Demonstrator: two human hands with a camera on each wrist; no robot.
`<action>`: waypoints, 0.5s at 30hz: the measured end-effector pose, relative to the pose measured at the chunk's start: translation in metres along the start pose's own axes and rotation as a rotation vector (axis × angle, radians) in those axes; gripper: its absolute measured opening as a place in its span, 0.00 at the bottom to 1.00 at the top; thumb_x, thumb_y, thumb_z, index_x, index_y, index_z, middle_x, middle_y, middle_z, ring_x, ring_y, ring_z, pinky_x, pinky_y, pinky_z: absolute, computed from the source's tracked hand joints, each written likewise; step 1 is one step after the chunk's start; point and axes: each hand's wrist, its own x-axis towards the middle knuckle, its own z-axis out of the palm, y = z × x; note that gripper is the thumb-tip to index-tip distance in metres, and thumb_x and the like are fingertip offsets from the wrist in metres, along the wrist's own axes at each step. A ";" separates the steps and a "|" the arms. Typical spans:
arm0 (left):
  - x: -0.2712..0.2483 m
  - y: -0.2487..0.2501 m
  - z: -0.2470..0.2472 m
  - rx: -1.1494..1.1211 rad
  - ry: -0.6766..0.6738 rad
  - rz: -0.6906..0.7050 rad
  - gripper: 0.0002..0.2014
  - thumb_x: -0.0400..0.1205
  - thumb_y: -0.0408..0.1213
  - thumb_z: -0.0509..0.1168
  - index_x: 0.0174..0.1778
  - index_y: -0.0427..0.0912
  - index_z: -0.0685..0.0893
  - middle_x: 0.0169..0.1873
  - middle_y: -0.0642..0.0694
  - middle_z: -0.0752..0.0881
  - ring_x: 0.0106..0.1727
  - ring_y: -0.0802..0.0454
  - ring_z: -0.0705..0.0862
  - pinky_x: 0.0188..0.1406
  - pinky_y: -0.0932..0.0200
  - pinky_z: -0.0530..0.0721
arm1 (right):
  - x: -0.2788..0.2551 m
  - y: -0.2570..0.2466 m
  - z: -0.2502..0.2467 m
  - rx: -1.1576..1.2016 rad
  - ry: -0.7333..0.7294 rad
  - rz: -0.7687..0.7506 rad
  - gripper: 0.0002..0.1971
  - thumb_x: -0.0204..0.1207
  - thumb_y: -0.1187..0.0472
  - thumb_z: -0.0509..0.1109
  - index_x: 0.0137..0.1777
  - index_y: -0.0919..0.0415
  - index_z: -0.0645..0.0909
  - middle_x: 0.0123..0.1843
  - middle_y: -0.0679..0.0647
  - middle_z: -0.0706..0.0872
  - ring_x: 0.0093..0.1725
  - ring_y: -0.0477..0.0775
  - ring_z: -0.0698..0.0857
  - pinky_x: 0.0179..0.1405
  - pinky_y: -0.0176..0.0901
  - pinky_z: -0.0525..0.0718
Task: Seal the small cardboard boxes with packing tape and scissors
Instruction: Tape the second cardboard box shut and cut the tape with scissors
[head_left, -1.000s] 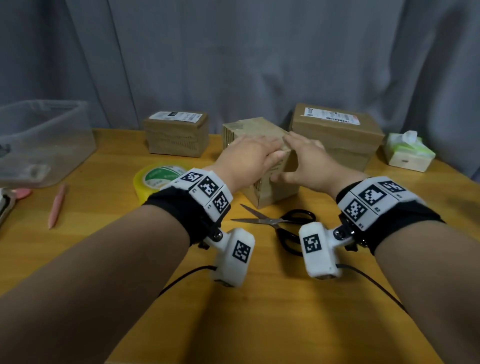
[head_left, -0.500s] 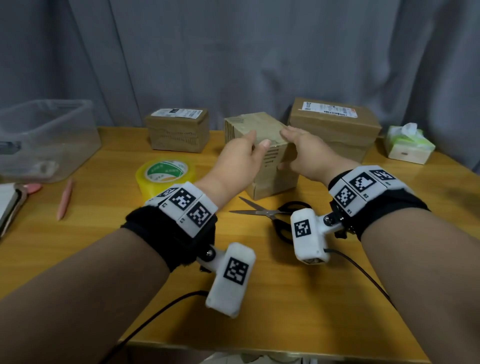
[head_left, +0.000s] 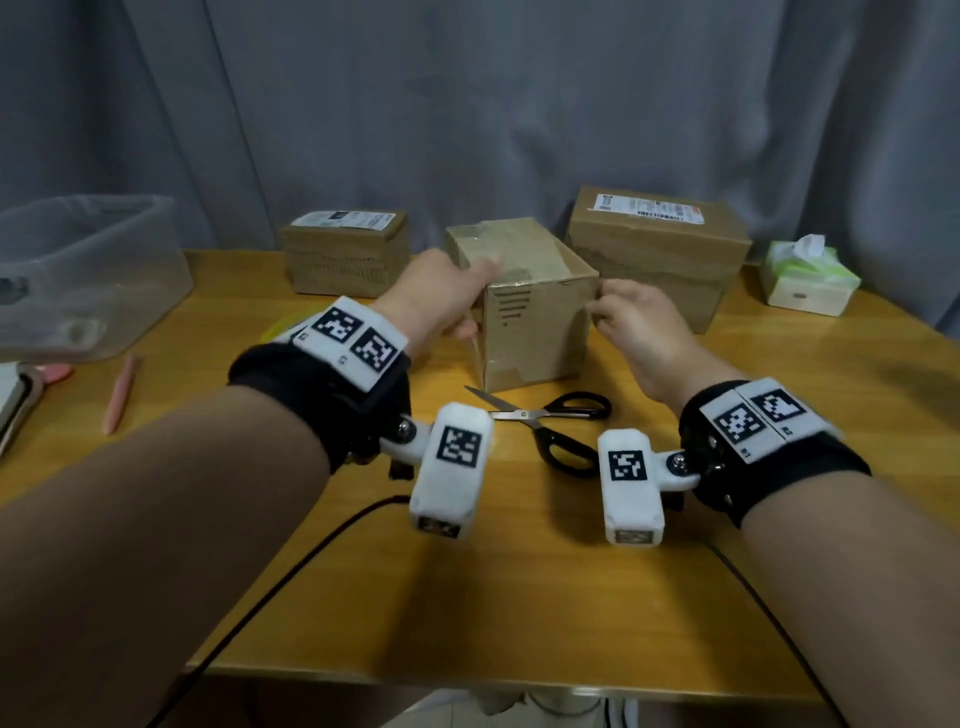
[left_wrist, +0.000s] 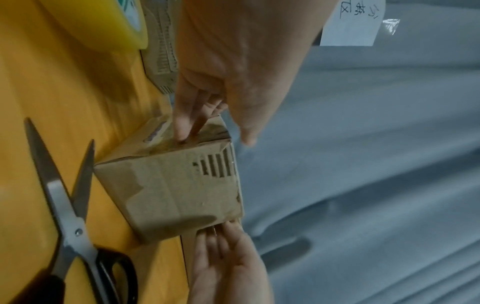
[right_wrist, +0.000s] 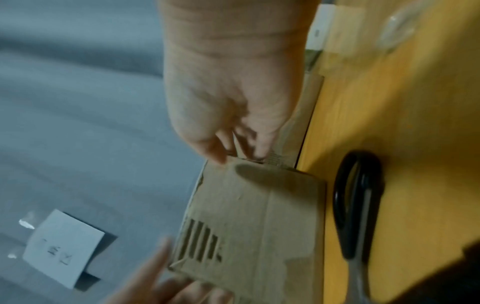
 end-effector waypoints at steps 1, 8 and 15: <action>0.000 0.001 0.002 -0.018 -0.019 -0.030 0.21 0.83 0.51 0.62 0.57 0.34 0.82 0.47 0.38 0.89 0.35 0.45 0.87 0.45 0.50 0.89 | -0.003 0.002 0.001 -0.021 -0.028 0.003 0.17 0.82 0.67 0.59 0.68 0.56 0.79 0.65 0.48 0.82 0.72 0.51 0.74 0.65 0.39 0.70; -0.009 -0.008 -0.002 -0.228 0.056 -0.065 0.12 0.87 0.36 0.56 0.59 0.33 0.80 0.51 0.36 0.86 0.40 0.46 0.87 0.32 0.62 0.87 | -0.015 0.000 0.005 0.206 -0.167 0.037 0.27 0.84 0.70 0.56 0.79 0.45 0.69 0.78 0.47 0.71 0.75 0.50 0.69 0.70 0.49 0.66; -0.021 -0.039 -0.027 0.015 0.246 0.070 0.22 0.86 0.52 0.53 0.56 0.37 0.82 0.52 0.41 0.85 0.53 0.45 0.83 0.55 0.53 0.81 | -0.020 -0.012 0.042 0.019 -0.180 -0.201 0.23 0.82 0.74 0.58 0.76 0.60 0.73 0.76 0.52 0.75 0.75 0.44 0.71 0.75 0.38 0.68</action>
